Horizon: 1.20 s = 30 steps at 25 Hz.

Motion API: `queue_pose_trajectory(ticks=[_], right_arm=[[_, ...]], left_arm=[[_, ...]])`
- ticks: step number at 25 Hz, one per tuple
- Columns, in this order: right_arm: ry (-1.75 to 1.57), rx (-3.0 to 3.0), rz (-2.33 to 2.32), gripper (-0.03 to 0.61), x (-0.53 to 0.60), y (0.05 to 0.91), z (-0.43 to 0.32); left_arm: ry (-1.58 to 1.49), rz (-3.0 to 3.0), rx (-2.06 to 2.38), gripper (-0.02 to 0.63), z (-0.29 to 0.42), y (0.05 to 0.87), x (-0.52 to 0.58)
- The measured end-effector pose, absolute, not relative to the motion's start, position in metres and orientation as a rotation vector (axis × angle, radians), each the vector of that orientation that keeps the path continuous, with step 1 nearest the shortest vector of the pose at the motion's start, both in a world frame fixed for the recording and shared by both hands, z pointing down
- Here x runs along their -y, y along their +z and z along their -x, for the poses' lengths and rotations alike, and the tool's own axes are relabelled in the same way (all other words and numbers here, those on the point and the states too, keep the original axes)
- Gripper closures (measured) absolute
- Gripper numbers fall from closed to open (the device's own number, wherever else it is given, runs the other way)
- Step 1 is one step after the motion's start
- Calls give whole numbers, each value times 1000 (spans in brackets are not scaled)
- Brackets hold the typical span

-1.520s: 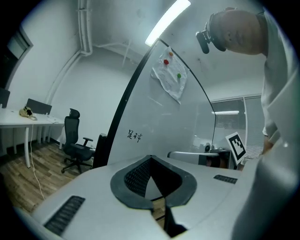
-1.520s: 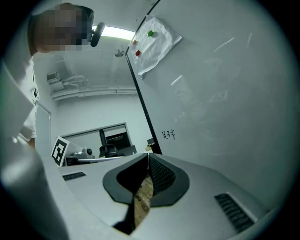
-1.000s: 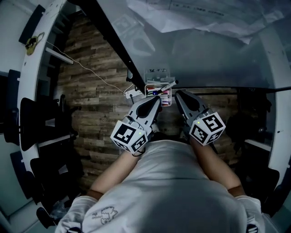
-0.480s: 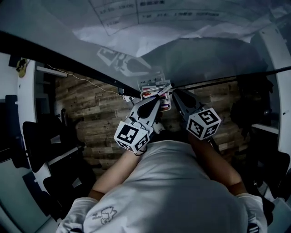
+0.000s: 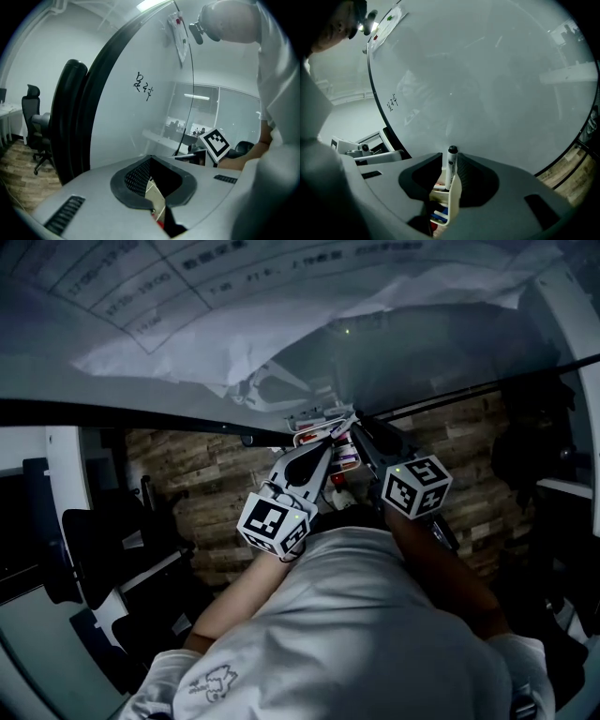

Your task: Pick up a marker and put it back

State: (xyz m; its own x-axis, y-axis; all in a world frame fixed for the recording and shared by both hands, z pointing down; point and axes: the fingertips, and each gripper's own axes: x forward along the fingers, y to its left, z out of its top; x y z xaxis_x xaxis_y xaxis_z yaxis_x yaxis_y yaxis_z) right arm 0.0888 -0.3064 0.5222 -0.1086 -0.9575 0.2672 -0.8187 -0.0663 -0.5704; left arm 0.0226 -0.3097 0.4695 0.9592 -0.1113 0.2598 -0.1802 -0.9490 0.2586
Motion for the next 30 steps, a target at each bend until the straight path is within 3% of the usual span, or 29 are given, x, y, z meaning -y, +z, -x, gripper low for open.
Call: queue_pose_trajectory(ticks=[18, 30], right_arm=[[-886, -1897, 2001, 502, 314, 531, -93], [-630, -2093, 2038, 503, 301, 458, -94]], left_arm=[[428, -2868, 240, 609, -2, 474, 311], [205, -2820, 391, 609, 6, 430, 309]])
